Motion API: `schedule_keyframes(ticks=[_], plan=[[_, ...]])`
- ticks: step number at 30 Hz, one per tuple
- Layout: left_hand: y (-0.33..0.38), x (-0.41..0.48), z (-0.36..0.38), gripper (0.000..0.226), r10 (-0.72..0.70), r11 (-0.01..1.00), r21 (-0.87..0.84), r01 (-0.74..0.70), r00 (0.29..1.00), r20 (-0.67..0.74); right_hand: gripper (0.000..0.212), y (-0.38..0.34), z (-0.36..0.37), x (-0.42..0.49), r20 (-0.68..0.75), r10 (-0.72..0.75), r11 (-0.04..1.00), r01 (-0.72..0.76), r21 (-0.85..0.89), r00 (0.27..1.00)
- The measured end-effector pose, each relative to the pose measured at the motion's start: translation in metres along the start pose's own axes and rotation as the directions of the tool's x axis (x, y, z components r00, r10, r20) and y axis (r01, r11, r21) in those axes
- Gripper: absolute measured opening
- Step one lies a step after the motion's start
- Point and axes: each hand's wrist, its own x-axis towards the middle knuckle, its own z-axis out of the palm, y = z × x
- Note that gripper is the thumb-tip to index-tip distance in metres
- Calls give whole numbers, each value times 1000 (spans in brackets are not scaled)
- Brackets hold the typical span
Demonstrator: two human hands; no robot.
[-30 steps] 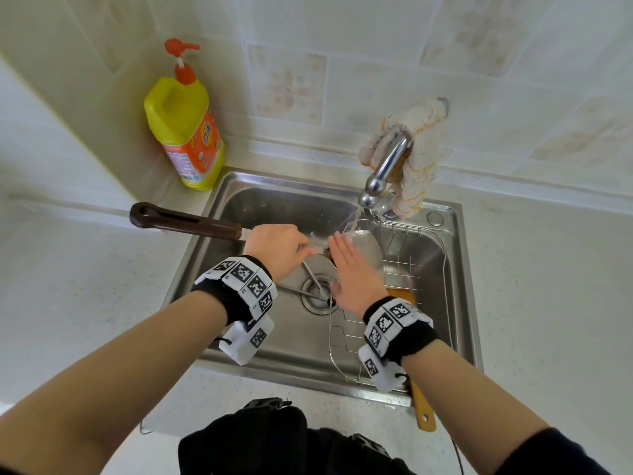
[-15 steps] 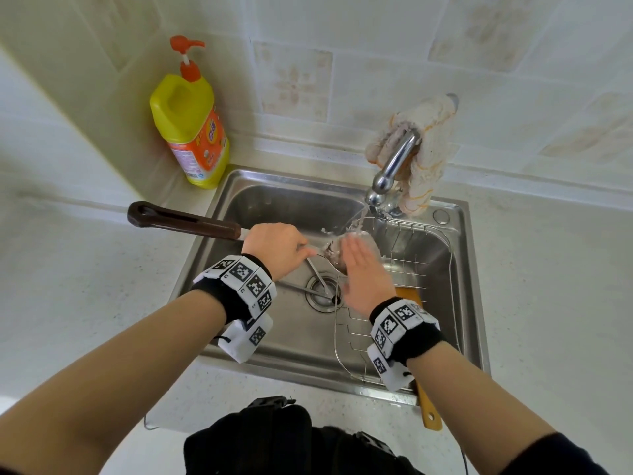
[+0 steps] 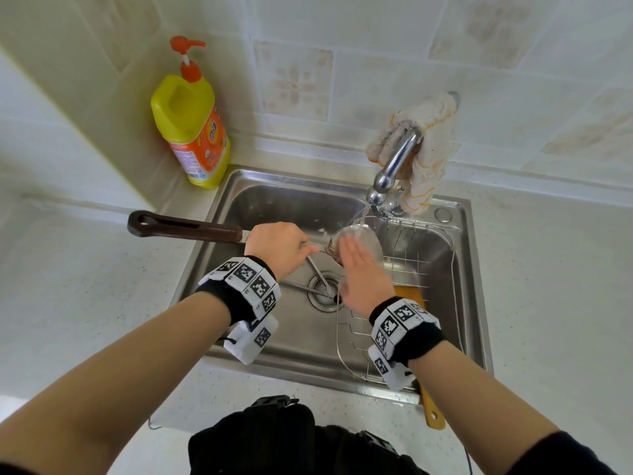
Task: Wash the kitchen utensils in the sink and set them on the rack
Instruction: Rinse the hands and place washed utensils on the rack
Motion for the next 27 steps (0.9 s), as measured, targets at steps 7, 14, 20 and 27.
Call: schedule_keyframes(ticks=[7,14,20,27], plan=[[4,-5,1,40,-48,998,-33,46,996,-74,77,-3,5,0,-13,-26,996,25,-91,1000],[5,-1,1,41,-49,998,-33,46,997,-66,75,5,11,-11,-36,-4,1000,3,-17,999],[13,14,5,41,40,996,-78,-38,999,18,76,20,6,-7,0,51,996,-51,-72,999],[41,29,21,47,171,981,-111,-158,978,123,83,43,5,-12,103,192,981,-189,-39,976]])
